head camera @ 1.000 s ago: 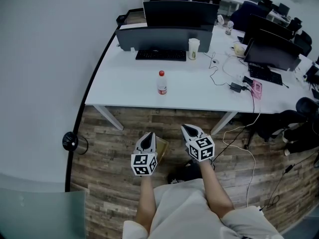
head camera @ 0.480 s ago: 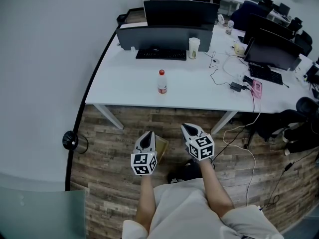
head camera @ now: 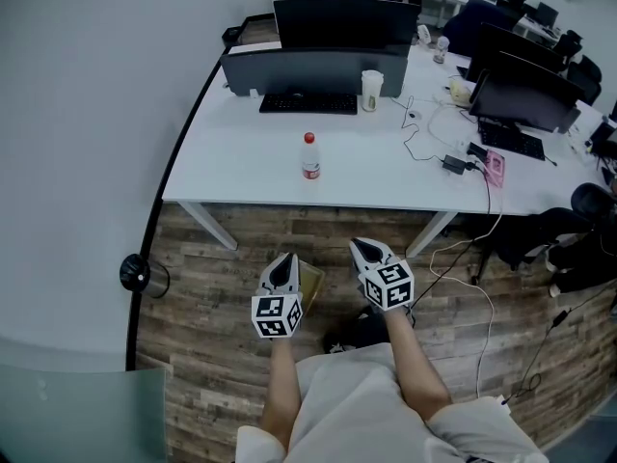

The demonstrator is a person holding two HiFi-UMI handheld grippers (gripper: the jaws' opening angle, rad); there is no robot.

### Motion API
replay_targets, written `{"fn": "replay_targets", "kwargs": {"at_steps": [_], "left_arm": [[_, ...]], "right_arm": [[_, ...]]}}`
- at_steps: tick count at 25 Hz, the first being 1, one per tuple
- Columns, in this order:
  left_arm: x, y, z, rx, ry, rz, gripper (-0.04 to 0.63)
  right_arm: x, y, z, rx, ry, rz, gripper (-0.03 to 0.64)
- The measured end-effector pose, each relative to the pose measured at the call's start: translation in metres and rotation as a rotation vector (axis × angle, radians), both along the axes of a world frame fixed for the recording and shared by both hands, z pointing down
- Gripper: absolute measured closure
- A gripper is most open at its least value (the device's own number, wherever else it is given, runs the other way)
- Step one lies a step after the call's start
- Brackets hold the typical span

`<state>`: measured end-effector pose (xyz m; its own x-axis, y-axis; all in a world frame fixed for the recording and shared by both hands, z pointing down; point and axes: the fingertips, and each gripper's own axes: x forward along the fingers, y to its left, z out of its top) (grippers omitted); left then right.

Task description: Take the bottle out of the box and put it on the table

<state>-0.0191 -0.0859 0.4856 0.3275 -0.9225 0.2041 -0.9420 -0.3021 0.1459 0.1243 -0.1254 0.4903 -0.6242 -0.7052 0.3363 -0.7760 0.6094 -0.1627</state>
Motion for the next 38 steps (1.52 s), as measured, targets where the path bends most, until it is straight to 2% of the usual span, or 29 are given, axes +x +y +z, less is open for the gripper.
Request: {"fn": "replay_targets", "kwargs": {"at_steps": [18,38], "left_arm": [[0.012,0.002,-0.005,0.013,0.006,0.036,0.580],[0.014,0.001,-0.003,0.010,-0.005,0.022,0.580]], "right_arm": [[0.007,0.004,-0.001,-0.005,-0.023,0.005,0.577],[0.011,0.001,-0.001,0.002,-0.004,-0.005,0.577]]}}
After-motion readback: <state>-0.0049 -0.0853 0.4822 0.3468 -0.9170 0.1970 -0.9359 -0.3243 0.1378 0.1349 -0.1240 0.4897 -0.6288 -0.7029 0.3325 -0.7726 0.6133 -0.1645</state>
